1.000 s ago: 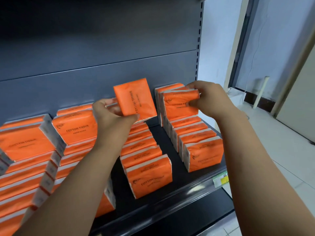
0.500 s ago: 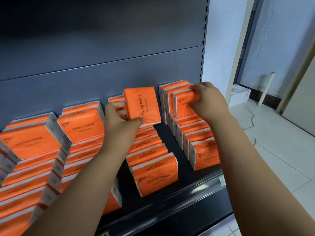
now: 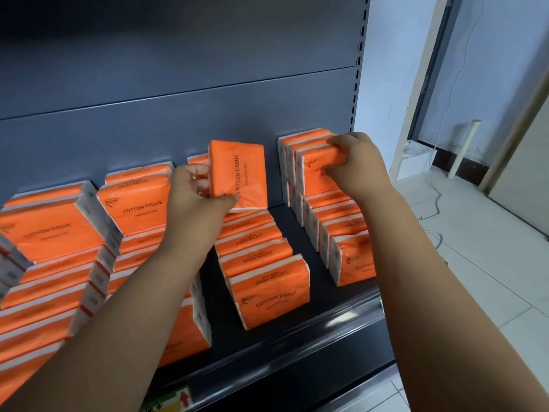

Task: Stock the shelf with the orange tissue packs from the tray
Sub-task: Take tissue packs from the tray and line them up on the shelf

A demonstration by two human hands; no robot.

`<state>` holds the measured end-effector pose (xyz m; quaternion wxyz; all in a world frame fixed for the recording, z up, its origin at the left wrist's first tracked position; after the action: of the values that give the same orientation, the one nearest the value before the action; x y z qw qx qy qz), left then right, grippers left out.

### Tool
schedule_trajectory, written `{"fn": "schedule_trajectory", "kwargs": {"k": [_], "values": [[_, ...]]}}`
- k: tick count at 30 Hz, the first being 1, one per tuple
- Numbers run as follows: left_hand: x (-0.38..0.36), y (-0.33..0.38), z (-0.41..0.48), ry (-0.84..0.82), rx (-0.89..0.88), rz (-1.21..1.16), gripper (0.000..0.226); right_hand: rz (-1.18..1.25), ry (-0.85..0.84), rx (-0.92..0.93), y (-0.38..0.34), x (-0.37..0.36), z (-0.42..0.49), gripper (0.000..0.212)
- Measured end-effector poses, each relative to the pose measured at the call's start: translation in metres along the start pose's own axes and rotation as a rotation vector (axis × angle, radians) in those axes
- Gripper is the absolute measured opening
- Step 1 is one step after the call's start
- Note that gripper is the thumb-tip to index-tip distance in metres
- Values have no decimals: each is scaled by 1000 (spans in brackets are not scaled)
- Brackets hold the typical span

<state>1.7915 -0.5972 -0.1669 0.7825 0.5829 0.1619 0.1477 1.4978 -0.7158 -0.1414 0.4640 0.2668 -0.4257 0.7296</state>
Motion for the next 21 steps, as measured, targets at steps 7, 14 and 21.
{"fn": "schedule_trajectory", "kwargs": {"k": [7, 14, 21], "values": [[-1, 1, -6, 5, 0, 9, 53, 31, 14, -30, -3, -6, -1, 62], [8, 4, -6, 74, -37, 66, 53, -26, 35, -52, -4, -10, -5, 64], [14, 9, -3, 75, -92, 79, 57, -75, 176, 75, -30, 13, -15, 68]]}}
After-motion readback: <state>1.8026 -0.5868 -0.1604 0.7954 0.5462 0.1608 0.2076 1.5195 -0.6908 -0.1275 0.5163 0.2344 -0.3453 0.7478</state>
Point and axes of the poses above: each hand's wrist, its own z-axis towards the middle knuckle, its own x-axis out of the back of the hand, y = z × x, the point moved 9 cm from there along z, towards the middle knuckle, and after that the axes turned 13 degrees about -z, right-handed, at the moved point
